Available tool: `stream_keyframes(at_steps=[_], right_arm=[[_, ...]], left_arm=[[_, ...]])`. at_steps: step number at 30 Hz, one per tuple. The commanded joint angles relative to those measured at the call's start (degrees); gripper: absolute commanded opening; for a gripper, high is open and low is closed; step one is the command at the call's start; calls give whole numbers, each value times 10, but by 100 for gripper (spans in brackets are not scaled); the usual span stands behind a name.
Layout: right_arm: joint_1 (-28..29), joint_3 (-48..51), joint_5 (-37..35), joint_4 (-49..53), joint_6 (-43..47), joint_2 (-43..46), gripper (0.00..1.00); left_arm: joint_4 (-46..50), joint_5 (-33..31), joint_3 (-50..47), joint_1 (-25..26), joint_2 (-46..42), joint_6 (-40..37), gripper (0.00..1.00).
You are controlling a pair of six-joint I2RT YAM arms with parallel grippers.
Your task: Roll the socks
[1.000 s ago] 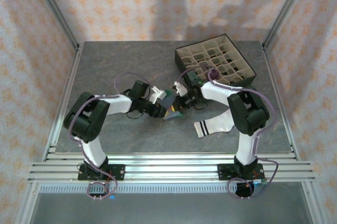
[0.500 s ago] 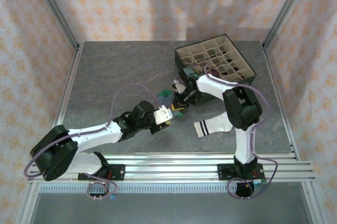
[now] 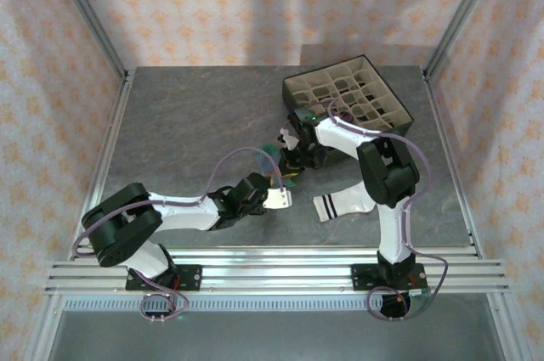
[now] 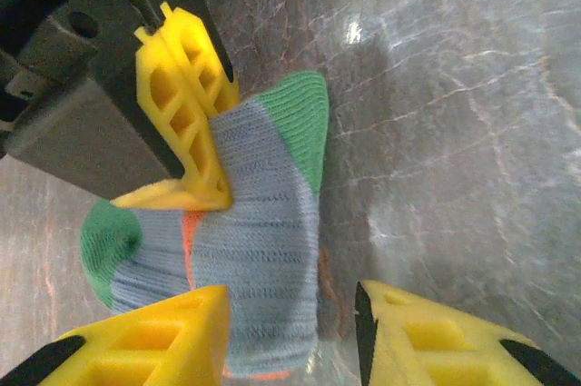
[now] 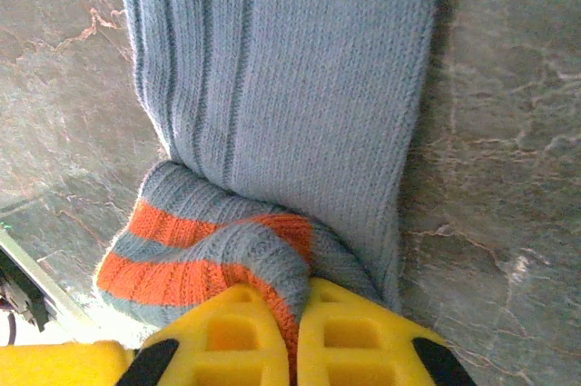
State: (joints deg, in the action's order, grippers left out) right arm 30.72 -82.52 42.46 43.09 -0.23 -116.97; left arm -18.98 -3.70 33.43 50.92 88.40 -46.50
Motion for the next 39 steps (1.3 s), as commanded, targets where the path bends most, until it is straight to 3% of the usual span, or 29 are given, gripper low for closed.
stream_keyframes(at_steps=[1,8,11,14,16,20,23,31,39], right_arm=[[0,13,-56,51,-5,-40,6],[0,5,-42,60,1,-41,7],[-2,8,-31,64,6,-34,11],[-6,20,-21,64,13,-17,18],[-11,34,-9,58,16,0,27],[-31,82,21,19,9,55,42],[-45,119,18,-19,4,103,47],[-52,171,46,-100,-2,165,49],[-52,213,94,-183,-3,188,51]], left_arm=[[-50,-36,21,4,27,-28,42],[-127,-87,27,11,118,-44,43],[-84,-102,60,16,144,-46,34],[-33,-86,89,14,149,-15,10],[-13,-48,90,7,140,22,0],[18,46,71,-11,108,96,0],[44,117,55,-27,79,129,0],[170,331,85,-111,49,188,0],[291,506,181,-184,127,202,0]])
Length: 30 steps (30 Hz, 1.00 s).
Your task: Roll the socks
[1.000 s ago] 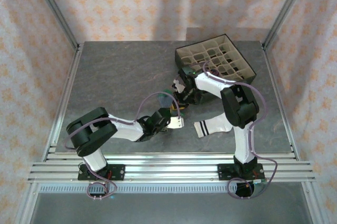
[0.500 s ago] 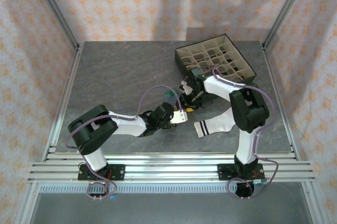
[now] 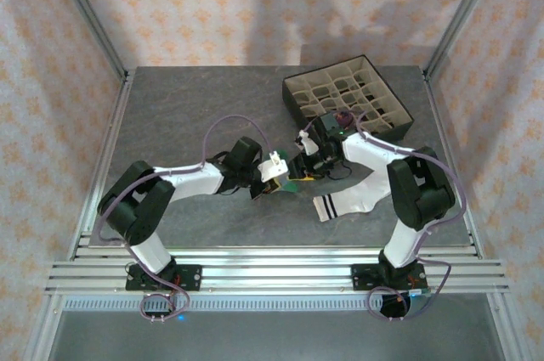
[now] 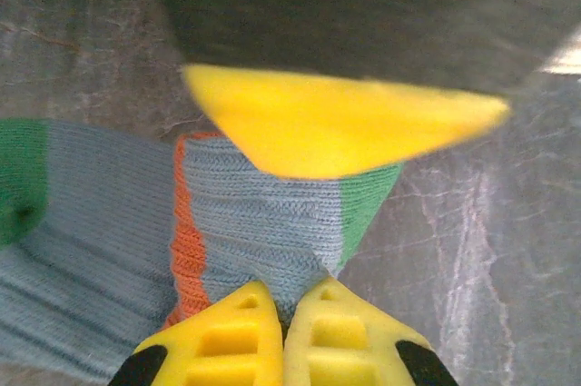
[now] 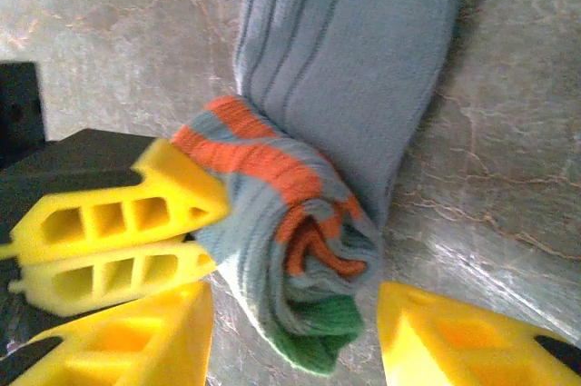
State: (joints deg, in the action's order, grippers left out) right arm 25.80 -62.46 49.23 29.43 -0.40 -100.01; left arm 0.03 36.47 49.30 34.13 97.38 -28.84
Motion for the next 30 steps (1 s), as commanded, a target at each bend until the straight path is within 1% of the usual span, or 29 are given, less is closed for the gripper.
stream_keyframes(at_steps=[1,3,8,11,13,14,15,18,21,25,28,30], right_arm=[[-3,15,29,-53,1,18,51],[-2,23,31,-70,3,16,51],[-3,25,46,-95,5,-8,52],[-3,26,36,-99,4,-21,51],[-3,21,23,-92,4,-33,43],[-3,13,14,-81,1,-42,36],[-3,2,4,-67,-1,-53,29],[-3,-23,-34,-29,-22,-86,18],[-3,-40,-65,2,-39,-112,11],[-2,-48,-82,24,-50,-122,9],[-2,-62,-95,48,-47,-127,9],[-2,-71,-99,60,-46,-132,9]], left_arm=[[110,119,34,-22,49,29,0],[143,148,64,-33,77,28,0],[191,182,115,-54,136,34,0],[230,200,148,-66,172,36,0],[255,201,166,-70,190,24,0],[259,197,167,-70,193,14,0],[251,192,161,-70,190,11,2],[206,177,131,-70,166,16,12],[162,167,98,-70,126,19,19],[93,138,43,-68,42,13,23],[24,79,-12,-56,-33,5,31],[-1,19,-40,-34,-80,-20,35]])
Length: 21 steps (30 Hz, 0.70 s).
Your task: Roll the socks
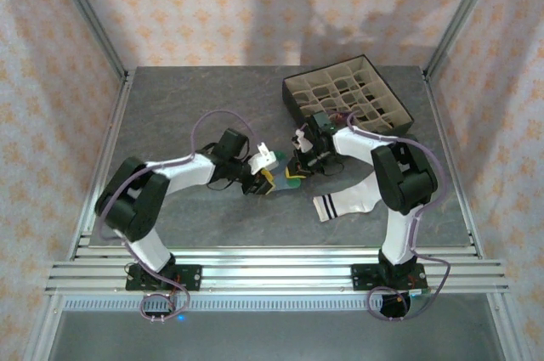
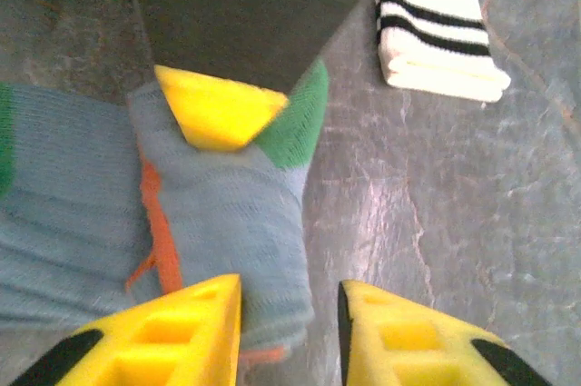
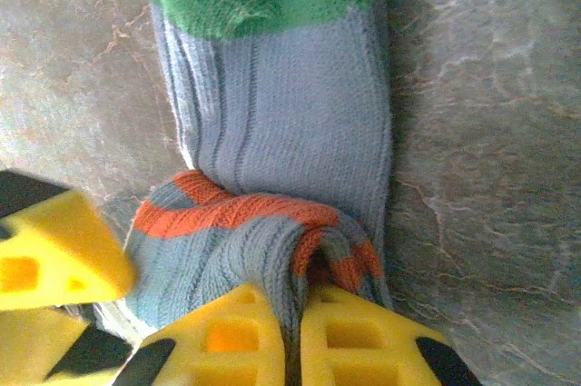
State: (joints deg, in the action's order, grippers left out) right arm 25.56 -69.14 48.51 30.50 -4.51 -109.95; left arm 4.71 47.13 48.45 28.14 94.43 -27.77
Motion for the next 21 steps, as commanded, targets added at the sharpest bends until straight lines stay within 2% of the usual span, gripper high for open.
stream_keyframes(at_steps=[1,3,5,7,13,21], right_arm=[[1,-8,-93,53,-6,-34,9],[0,-18,-95,63,-4,-39,9],[0,-26,-93,73,-2,-44,9],[0,-34,-92,80,0,-50,9],[0,-47,-89,94,4,-56,9],[0,-44,-86,105,9,-58,10]], left_arm=[[-55,-127,-41,40,-67,-45,36],[-79,-252,-66,94,-102,-93,35],[-155,-389,-105,159,-122,-141,39],[-213,-459,-124,189,-122,-167,45],[-270,-517,-119,209,-72,-193,51],[-323,-533,-101,220,9,-199,50]])
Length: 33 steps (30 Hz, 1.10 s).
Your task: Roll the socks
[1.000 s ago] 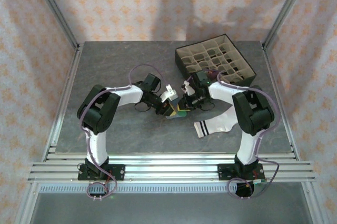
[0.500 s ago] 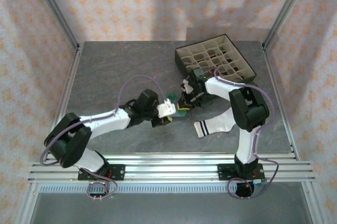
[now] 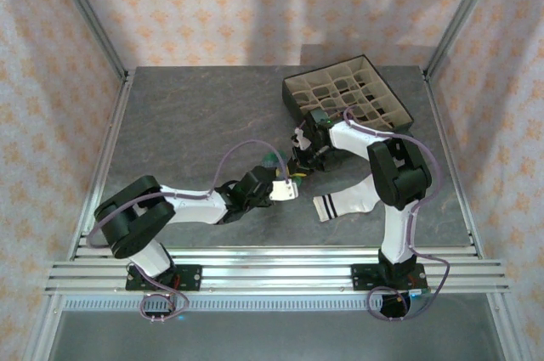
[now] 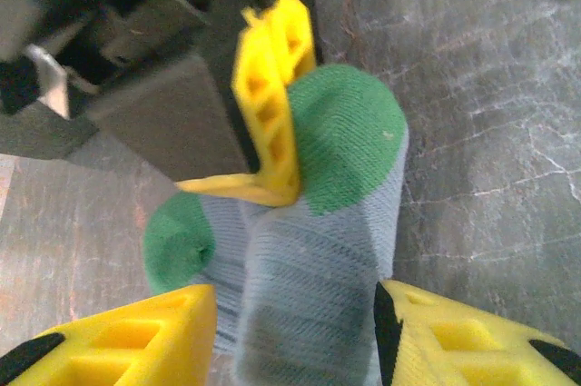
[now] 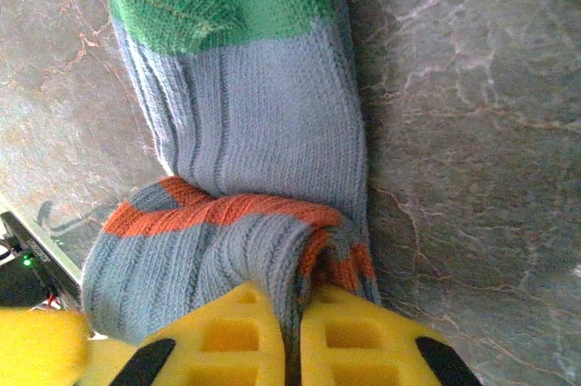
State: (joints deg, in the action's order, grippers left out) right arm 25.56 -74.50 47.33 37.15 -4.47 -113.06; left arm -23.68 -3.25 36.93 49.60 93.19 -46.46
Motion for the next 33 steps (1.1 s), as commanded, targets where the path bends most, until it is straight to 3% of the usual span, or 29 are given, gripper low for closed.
stream_keyframes(at_steps=[1,4,7,10,14,20,29,33], right_arm=[[0,8,-74,40,10,-27,11],[0,10,-73,41,11,-23,16],[0,13,-71,40,13,-13,23],[0,20,-66,34,17,4,38],[-2,39,-38,13,20,41,47],[-5,67,-35,-27,10,104,52],[-6,98,-43,-69,8,171,53],[-7,105,-35,-86,6,174,54]], left_arm=[[-39,-32,20,5,33,-8,49],[-40,-57,31,5,63,7,42],[-18,-59,37,5,75,29,21],[25,-34,45,0,67,63,0],[77,69,45,-30,41,124,0],[127,240,47,-95,13,203,0],[209,426,97,-163,49,276,0],[242,475,127,-187,89,307,0]])
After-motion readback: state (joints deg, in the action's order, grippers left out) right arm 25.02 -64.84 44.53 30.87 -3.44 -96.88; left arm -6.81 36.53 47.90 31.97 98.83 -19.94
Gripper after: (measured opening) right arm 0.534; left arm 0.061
